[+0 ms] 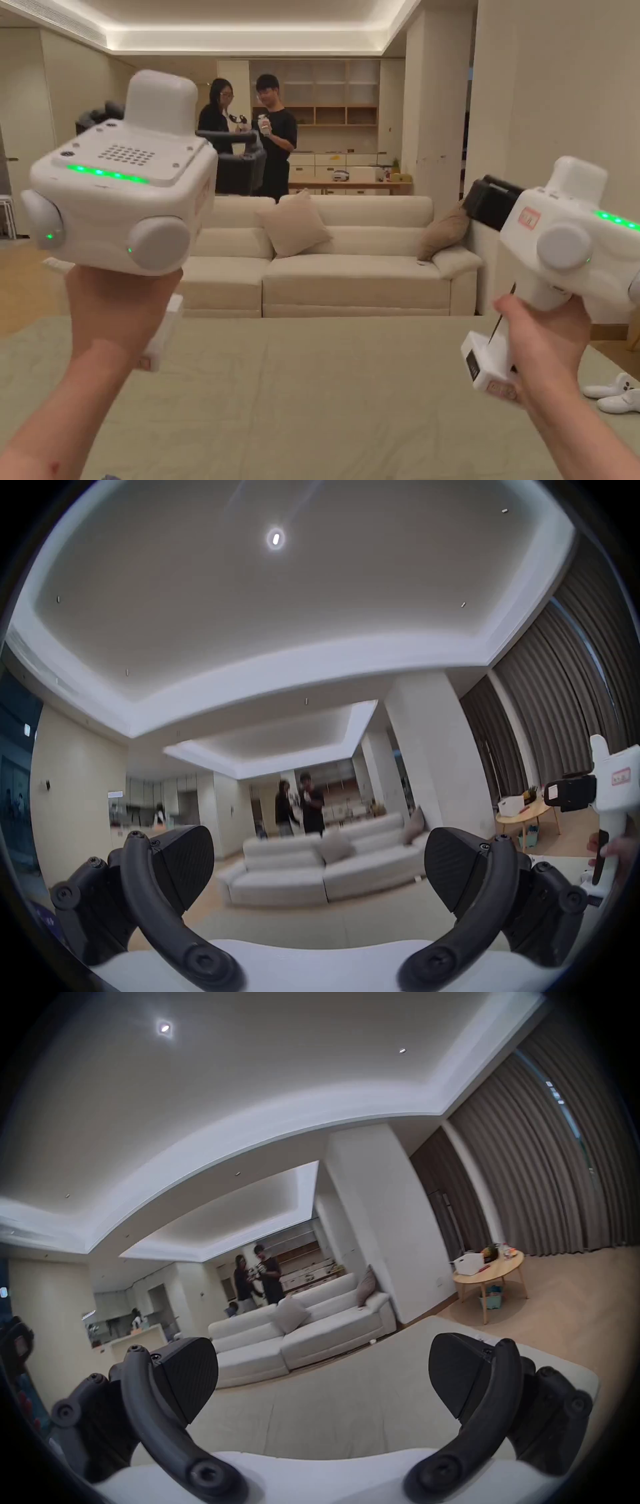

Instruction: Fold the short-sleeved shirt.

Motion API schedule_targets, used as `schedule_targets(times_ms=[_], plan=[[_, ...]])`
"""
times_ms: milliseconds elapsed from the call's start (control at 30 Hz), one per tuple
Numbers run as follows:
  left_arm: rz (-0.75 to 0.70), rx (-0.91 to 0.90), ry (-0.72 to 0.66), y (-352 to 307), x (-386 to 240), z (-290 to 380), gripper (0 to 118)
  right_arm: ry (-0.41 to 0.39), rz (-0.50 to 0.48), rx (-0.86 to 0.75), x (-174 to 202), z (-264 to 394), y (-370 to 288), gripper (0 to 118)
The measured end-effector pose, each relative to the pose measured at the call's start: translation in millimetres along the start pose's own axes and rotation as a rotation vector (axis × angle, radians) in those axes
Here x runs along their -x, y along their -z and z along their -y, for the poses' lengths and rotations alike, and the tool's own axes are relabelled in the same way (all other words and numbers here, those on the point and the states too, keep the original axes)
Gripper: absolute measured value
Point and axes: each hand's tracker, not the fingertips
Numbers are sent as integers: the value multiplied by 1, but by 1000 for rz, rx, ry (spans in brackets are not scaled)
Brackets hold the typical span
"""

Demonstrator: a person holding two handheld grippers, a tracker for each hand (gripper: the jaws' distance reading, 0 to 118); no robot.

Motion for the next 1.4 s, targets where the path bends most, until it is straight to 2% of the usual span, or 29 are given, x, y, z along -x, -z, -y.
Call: schedule_targets(times_ms=[67,100,133,167,233,267,333,367,400,500,533,600,667,700,767,833,867,967,1033,1067,1100,1133,1200,1233,1333,1400], plan=[[-11,-51,-67,-16,6,-4,117,-5,-4,-7,2,-15,-8,118],[-15,-54,-171,-21,14,-2,117,-59,15,-57,9,-16,-9,118],[-9,-48,-325,-23,23,2,117,-185,20,-99,22,-18,-14,118],[4,-44,-494,-25,33,11,117,-343,22,-130,37,-17,-18,118],[23,-29,-1033,-24,56,45,117,-867,54,-184,83,0,-30,118],[-5,-21,-1261,-23,63,67,117,-1020,49,-188,96,12,-33,118],[-147,33,-1704,-24,76,125,117,-1206,-58,-163,115,40,-39,118],[-224,52,-1833,-29,75,151,117,-1307,-50,-159,121,59,-31,118],[-291,69,-1975,-35,72,180,117,-1441,-40,-195,127,79,-32,118],[-482,157,-2421,-63,52,251,117,-1899,4,-338,128,140,-37,118],[-548,136,-2578,-76,40,272,117,-2041,36,-415,126,162,-36,118],[-670,53,-2802,-104,19,298,117,-2217,26,-493,121,193,-36,118],[-912,-111,-2766,-133,8,314,117,-2270,-86,-487,107,214,-43,118],[-1029,-152,-2686,-145,8,320,117,-2308,-150,-463,104,222,-46,118],[-1071,21,-2544,-157,14,328,117,-2269,-140,-442,97,230,-46,118],[-932,241,-2384,-148,22,322,118,-2110,-185,-342,99,224,-45,118],[-883,284,-2285,-140,27,317,118,-2009,-197,-279,102,215,-43,118],[-605,407,-1842,-97,45,278,118,-1597,-215,-102,111,170,-38,118],[-419,428,-1583,-65,49,245,118,-1257,-257,-38,114,126,-44,118],[-345,415,-1476,-52,47,227,118,-1144,-255,-24,111,111,-44,118],[-280,448,-1311,-38,48,204,118,-1027,-221,-24,106,96,-44,118],[-208,437,-1134,-28,42,183,118,-900,-232,-20,99,81,-44,118],[-131,401,-754,-16,28,145,118,-637,-229,8,82,62,-41,118],[-93,335,-607,-12,22,130,118,-525,-221,30,69,55,-38,118],[5,315,-343,-10,0,100,118,-260,-157,61,26,54,-23,118],[-23,303,-222,-14,-9,94,118,-231,-101,43,4,60,-20,118]])
